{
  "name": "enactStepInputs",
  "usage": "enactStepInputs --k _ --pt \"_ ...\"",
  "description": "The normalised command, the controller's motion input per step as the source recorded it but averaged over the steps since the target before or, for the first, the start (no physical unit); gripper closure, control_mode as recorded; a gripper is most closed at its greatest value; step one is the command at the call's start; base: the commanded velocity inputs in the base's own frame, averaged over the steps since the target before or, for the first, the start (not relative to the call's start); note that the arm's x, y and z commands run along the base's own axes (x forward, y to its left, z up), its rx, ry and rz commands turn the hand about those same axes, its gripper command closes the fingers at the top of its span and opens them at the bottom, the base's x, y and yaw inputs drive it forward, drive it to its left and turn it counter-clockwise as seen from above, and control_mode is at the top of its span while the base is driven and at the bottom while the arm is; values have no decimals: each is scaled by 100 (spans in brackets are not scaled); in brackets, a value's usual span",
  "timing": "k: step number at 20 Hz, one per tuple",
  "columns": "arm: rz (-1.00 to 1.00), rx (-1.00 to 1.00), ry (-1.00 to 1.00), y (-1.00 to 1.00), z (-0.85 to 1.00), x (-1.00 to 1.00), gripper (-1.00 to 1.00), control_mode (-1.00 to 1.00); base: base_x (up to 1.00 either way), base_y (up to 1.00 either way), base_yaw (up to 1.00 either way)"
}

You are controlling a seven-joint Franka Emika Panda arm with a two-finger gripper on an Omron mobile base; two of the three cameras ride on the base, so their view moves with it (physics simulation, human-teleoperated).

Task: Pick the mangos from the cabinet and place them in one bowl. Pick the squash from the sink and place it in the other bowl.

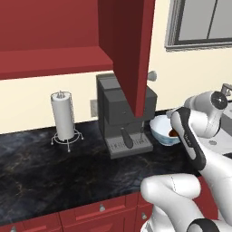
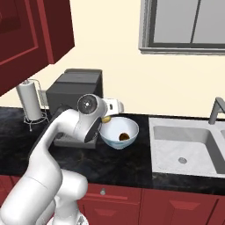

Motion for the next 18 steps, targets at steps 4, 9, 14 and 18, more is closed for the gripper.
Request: enactStepInputs --k 4,9,14,18 --pt "0 -2 0 0 -27 4 100 -100 0 0 0" --pt "0 -4 0 0 -49 2 100 -100 0 0 0" --pt "0 0 0 1 -45 20 100 -100 0 0 0" --pt "0 0 0 0 -45 38 100 -100 0 0 0"
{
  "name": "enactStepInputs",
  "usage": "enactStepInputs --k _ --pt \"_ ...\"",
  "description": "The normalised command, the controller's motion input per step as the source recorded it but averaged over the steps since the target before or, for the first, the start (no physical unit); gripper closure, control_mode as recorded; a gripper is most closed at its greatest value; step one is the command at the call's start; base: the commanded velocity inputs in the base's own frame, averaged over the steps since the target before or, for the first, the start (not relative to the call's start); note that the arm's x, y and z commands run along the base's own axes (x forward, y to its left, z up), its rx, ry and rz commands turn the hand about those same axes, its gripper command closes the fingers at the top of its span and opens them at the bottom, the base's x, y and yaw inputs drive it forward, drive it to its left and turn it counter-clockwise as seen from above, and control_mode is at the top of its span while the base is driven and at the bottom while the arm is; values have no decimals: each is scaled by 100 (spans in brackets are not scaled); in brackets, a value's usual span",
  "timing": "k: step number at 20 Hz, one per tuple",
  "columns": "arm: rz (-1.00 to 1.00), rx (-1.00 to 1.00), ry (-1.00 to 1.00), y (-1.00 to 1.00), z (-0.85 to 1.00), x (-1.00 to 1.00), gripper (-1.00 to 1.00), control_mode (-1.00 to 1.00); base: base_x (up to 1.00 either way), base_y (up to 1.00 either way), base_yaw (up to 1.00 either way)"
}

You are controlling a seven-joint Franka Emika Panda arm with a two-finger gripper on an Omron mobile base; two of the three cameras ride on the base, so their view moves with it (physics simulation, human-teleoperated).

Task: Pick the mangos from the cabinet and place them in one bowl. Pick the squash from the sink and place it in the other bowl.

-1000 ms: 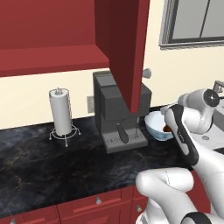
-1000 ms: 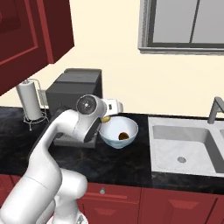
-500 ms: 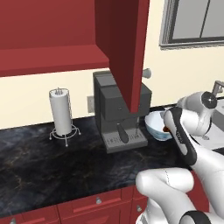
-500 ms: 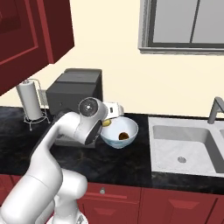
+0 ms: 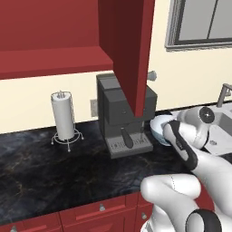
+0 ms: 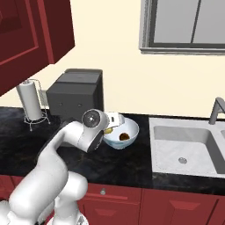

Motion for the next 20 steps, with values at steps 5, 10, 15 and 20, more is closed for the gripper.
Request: enactStepInputs --k 5,10,15,20 --pt "1 0 1 -3 -36 61 100 -100 0 0 0" --pt "3 0 0 -7 -23 37 100 -100 0 0 0" --pt "1 0 0 -5 -5 11 -100 -100 0 0 0" --pt "0 1 0 -2 0 10 -100 -100 0 0 0"
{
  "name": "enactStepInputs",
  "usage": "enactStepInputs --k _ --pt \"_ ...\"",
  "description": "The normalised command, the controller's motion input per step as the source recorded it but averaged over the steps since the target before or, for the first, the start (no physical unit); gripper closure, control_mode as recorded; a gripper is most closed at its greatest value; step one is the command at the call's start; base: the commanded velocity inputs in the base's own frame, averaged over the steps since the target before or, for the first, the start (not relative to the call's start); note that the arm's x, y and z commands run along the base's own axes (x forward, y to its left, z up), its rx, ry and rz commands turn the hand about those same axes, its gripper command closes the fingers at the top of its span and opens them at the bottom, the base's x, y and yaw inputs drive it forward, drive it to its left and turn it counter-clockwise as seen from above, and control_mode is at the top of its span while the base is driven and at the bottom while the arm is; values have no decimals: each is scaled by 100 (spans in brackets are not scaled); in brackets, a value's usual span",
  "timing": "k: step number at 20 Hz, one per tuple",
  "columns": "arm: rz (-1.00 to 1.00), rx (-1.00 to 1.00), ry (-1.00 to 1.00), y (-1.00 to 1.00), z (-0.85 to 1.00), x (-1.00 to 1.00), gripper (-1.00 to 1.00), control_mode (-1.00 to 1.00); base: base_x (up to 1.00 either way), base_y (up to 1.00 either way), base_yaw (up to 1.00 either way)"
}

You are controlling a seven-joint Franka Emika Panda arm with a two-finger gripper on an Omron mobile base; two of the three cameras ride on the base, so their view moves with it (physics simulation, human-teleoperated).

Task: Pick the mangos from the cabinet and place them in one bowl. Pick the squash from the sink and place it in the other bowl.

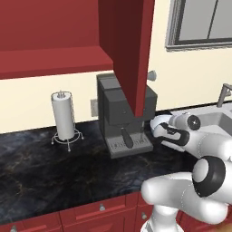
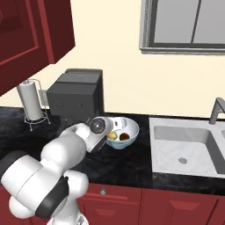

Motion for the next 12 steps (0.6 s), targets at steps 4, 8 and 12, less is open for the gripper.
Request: enactStepInputs --k 4,8,12 --pt "-1 4 3 -5 13 25 -100 -100 0 0 0" --pt "-3 4 13 -11 49 -11 -100 -100 0 0 0" --pt "5 0 7 -14 38 -92 -100 -100 0 0 0"
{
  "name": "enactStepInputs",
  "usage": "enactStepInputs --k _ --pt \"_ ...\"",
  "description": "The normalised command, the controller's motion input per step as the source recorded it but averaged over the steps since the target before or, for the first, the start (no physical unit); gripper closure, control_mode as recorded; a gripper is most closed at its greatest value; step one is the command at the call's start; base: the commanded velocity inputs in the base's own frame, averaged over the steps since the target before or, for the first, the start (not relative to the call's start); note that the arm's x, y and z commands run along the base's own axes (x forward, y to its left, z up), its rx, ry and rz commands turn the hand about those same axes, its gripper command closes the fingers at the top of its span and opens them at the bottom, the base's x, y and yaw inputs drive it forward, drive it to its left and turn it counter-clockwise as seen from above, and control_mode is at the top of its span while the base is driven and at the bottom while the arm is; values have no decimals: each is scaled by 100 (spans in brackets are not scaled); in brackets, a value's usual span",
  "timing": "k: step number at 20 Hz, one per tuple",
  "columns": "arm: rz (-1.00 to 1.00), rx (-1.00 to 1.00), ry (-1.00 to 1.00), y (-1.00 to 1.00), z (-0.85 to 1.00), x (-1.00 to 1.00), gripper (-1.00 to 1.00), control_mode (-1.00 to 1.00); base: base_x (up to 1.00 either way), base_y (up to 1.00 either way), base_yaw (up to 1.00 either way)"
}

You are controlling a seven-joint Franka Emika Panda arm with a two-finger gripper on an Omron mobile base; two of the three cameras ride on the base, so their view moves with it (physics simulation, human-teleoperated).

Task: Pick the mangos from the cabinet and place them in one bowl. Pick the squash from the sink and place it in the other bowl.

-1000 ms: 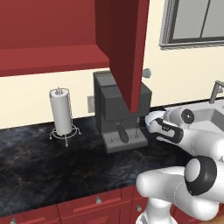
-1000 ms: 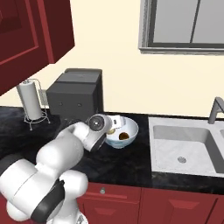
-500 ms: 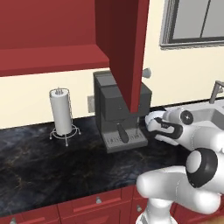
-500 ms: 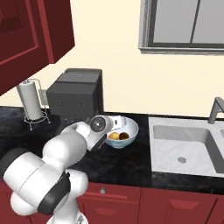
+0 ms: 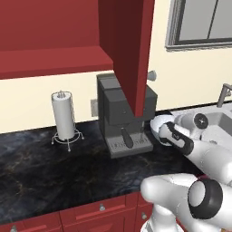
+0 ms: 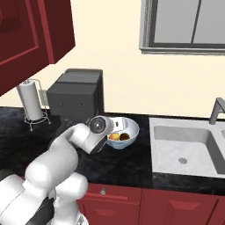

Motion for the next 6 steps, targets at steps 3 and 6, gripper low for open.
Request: enactStepInputs --k 3,6 --pt "12 -6 15 5 51 -80 -100 -100 0 0 0" --pt "1 3 0 -5 8 12 -100 -100 0 0 0"
